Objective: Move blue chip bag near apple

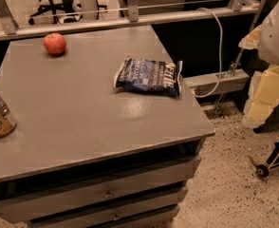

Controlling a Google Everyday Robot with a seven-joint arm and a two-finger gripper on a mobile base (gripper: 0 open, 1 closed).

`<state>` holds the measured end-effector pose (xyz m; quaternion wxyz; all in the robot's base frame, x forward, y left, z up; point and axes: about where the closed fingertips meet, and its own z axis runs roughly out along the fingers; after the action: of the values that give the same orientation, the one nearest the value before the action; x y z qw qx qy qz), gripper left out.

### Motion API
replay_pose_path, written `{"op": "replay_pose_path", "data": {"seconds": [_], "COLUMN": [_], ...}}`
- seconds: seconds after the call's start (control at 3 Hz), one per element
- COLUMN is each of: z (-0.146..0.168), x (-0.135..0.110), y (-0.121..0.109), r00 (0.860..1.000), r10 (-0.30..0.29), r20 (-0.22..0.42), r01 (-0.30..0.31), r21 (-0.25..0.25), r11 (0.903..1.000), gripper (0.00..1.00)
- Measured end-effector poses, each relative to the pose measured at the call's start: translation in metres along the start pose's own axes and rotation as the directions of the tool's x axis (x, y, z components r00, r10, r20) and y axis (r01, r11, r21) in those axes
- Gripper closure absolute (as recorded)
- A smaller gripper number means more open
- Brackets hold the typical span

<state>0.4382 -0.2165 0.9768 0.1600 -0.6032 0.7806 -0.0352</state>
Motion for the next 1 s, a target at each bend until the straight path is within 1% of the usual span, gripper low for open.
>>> {"op": "replay_pose_path", "data": {"seconds": [0.33,0.67,1.0], "z": [0.002,0.015,0.056], "x": [-0.001,-0.007,-0.032], "y": [-0.003,-0.029,-0.101], "r00": [1.0,0.999,0.983], "r10": [-0.003,-0.032,-0.081], "r20": [0.005,0.039,0.162], "r01": [0.003,0.029,0.059], "r21": [0.008,0.064,0.135], "r11": [1.0,0.9975,0.9891], "gripper": [0.0,0.0,0.0]}}
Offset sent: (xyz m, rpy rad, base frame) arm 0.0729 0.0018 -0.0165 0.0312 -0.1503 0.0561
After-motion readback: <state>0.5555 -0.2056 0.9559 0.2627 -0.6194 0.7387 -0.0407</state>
